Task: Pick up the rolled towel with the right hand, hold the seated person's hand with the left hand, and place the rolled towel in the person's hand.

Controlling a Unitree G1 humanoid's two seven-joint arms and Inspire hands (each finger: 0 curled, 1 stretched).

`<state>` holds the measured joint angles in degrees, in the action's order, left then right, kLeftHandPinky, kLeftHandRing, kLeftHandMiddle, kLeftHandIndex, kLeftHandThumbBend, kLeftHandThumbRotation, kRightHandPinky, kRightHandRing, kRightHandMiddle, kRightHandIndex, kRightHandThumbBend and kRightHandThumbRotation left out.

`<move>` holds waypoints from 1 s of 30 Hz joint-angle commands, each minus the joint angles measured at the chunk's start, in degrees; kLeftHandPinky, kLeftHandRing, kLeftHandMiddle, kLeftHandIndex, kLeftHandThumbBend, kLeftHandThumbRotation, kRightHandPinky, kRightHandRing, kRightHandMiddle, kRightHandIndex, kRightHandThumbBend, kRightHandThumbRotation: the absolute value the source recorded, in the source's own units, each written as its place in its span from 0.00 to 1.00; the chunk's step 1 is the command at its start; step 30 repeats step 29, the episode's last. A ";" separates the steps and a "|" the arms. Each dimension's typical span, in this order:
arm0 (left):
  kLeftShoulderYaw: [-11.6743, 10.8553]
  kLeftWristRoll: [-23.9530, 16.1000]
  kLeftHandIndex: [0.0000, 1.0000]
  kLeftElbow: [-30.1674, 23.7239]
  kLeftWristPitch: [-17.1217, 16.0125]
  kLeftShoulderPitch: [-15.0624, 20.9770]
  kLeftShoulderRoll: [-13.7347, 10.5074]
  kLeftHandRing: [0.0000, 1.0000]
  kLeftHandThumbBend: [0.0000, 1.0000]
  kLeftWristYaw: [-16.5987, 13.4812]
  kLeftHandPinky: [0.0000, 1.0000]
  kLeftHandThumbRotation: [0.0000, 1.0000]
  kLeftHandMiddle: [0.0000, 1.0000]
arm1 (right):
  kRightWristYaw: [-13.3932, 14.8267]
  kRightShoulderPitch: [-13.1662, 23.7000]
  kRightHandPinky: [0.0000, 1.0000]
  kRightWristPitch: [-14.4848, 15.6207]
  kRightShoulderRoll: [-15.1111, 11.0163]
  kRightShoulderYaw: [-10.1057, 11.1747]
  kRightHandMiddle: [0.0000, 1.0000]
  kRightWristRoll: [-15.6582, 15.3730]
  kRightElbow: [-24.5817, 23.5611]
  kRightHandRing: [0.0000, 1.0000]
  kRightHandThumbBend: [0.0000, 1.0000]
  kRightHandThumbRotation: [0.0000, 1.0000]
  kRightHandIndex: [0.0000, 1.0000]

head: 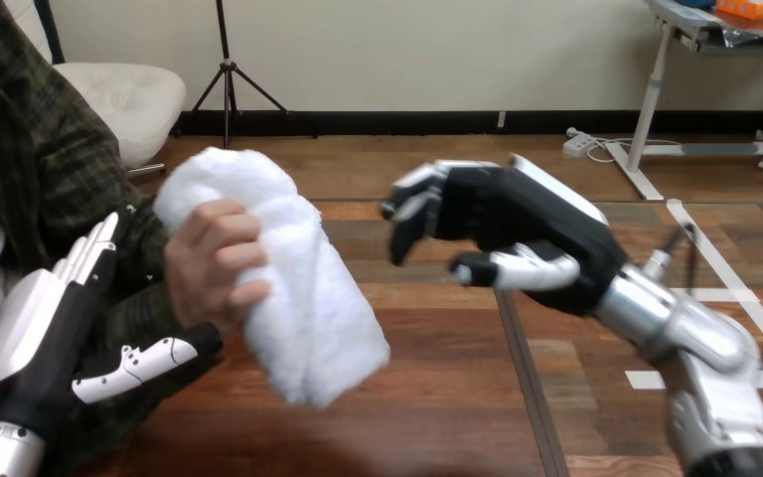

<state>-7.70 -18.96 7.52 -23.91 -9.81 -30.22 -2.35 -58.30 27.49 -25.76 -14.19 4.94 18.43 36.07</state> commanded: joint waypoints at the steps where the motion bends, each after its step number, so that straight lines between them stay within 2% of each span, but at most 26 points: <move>1: 0.81 2.54 1.00 2.60 -2.96 2.10 1.23 1.00 1.00 0.83 1.00 0.90 1.00 | 0.32 -0.80 0.58 -1.14 -0.47 0.89 0.58 1.29 -3.29 0.56 0.88 0.46 0.63; 14: 1.18 4.51 1.00 4.01 -10.33 3.73 3.51 1.00 1.00 0.59 0.99 0.99 1.00 | 1.51 -4.71 0.57 -1.37 -1.31 1.37 0.59 1.75 -4.52 0.56 0.85 0.42 0.63; 20: 1.46 4.94 1.00 2.44 -10.06 3.56 5.30 1.00 1.00 0.99 0.99 1.00 1.00 | 1.42 -6.00 0.56 -2.72 -1.40 1.93 0.59 2.33 -3.96 0.56 0.84 0.41 0.64; 23: 1.87 6.53 1.00 2.94 -12.19 3.98 6.40 1.00 1.00 1.44 0.99 1.00 1.00 | 1.49 -6.77 0.55 -2.46 -1.40 2.15 0.60 2.88 -4.06 0.57 0.83 0.40 0.64; 26: 2.27 6.99 1.00 1.09 -10.48 3.50 7.54 1.00 1.00 1.79 1.00 1.00 1.00 | 1.66 -7.59 0.55 -1.24 -1.58 2.27 0.60 3.49 -4.36 0.57 0.83 0.39 0.64; 30: 2.73 7.43 1.00 1.12 -11.77 3.64 8.29 1.00 1.00 2.04 1.00 1.00 1.00 | 1.20 -8.04 0.55 -2.52 -1.62 2.35 0.60 3.68 -3.73 0.57 0.82 0.38 0.64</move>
